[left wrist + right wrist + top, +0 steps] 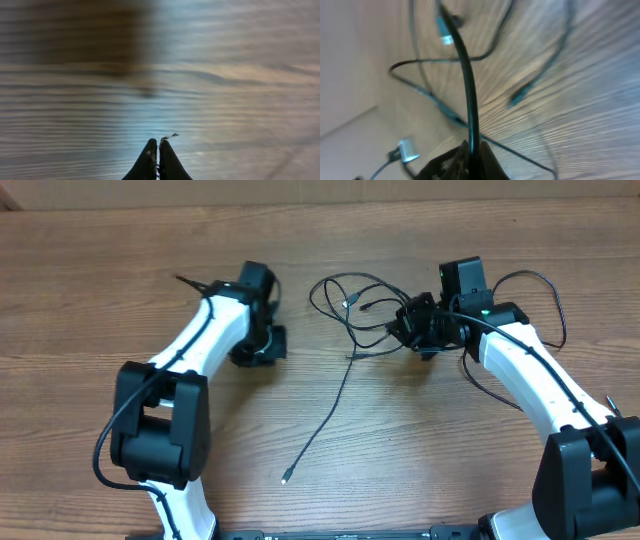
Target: Untangle cables
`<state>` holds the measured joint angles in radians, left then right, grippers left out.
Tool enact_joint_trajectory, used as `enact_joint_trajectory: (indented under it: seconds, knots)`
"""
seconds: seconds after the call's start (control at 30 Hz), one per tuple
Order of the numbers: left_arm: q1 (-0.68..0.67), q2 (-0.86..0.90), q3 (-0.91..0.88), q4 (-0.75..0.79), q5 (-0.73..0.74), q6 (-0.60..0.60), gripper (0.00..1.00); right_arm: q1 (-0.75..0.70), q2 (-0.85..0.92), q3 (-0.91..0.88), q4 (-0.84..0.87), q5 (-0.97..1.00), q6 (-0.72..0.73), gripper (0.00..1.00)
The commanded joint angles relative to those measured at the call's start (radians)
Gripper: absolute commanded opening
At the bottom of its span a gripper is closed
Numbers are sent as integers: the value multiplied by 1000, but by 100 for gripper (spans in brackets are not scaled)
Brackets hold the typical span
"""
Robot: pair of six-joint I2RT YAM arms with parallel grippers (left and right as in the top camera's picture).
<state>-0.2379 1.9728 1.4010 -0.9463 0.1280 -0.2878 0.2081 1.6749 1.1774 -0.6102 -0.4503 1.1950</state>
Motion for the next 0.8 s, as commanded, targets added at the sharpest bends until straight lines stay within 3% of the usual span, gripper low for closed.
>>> enact_joint_trajectory:
  seconds: [0.0, 0.1, 0.13, 0.3, 0.6, 0.7, 0.77]
  knots:
    - [58, -3, 0, 1, 56, -47, 18, 0, -5, 14, -26, 90, 2, 4]
    - [60, -3, 0, 16, 269, 65, 46, 0, -5, 14, -24, 90, 2, 4]
    - [51, -3, 0, 17, 369, 131, 62, 0, -5, 14, -24, 89, 2, 4]
    - [-24, -3, -4, 47, 417, 141, 78, 0, -5, 14, -24, 79, 2, 4]
    - [-166, -3, -34, 218, 383, -71, 80, 0, -5, 14, -3, 31, 2, 4]
    - [-211, -3, -37, 241, 253, -138, 80, 0, -5, 14, -6, 30, 2, 4]
    - [-230, -3, -39, 245, 169, -190, 75, 0, -5, 13, -9, 30, 2, 4]
